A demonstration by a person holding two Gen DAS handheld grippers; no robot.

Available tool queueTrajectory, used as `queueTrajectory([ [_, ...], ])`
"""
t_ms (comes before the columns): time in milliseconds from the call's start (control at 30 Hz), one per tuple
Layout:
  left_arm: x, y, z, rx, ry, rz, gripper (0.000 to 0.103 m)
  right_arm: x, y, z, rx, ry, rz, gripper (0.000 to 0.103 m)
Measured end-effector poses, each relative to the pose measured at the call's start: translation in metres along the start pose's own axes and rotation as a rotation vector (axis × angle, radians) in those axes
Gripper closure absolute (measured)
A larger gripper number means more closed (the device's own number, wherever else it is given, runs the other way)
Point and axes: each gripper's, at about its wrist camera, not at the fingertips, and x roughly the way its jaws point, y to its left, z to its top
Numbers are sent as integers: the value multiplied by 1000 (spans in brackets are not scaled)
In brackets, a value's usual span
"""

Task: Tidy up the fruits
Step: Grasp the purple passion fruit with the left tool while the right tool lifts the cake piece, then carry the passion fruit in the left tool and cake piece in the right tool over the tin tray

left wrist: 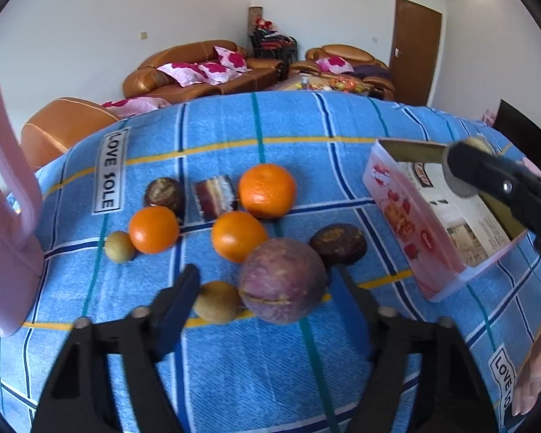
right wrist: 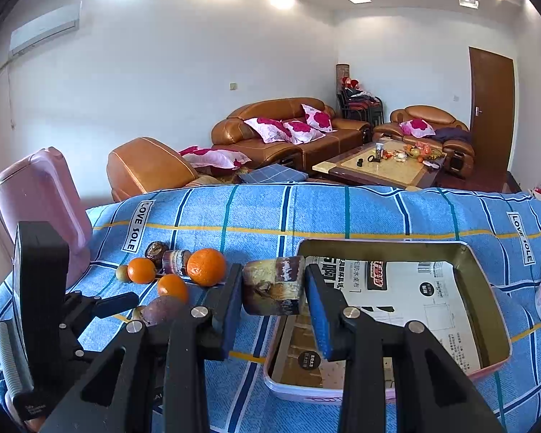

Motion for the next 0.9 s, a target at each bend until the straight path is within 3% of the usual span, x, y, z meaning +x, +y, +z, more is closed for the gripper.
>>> queueTrajectory([
  [33, -2, 1, 0, -2, -9, -19, 39, 1, -1, 0, 6, 3, 2, 67],
  [67, -5, 2, -1, 2, -22, -49, 55, 1, -5, -2, 11, 5, 5, 67],
  [367, -28, 9, -4, -35, -88, -101, 54, -8, -11, 1, 46, -42, 35, 67],
  [433, -36, 10, -4, -41, -135, -86, 56, -12, -12, 2, 50, -60, 38, 67],
  [467, -39, 10, -3, -42, -157, -80, 66, -13, -13, 3, 58, -68, 48, 67],
  [500, -46, 10, -3, -43, -204, -82, 70, -15, -15, 4, 68, -77, 61, 67],
  [600, -69, 8, -3, -48, -315, -127, 70, -23, -20, 8, 88, -112, 89, 67],
  [700, -79, 1, -2, -40, -315, -110, 70, -25, -26, 10, 112, -114, 74, 67],
  [800, -81, 9, -2, -68, -284, -58, 53, -27, -37, 9, 137, -111, 59, 67],
  [833, -82, 11, -2, -81, -267, -56, 37, -28, -41, 8, 134, -108, 51, 67],
  [867, -81, 16, -3, -103, -248, -57, 28, -29, -43, 6, 125, -106, 42, 67],
  [900, -80, 23, -5, -127, -240, -58, 28, -29, -45, 4, 114, -102, 34, 67],
])
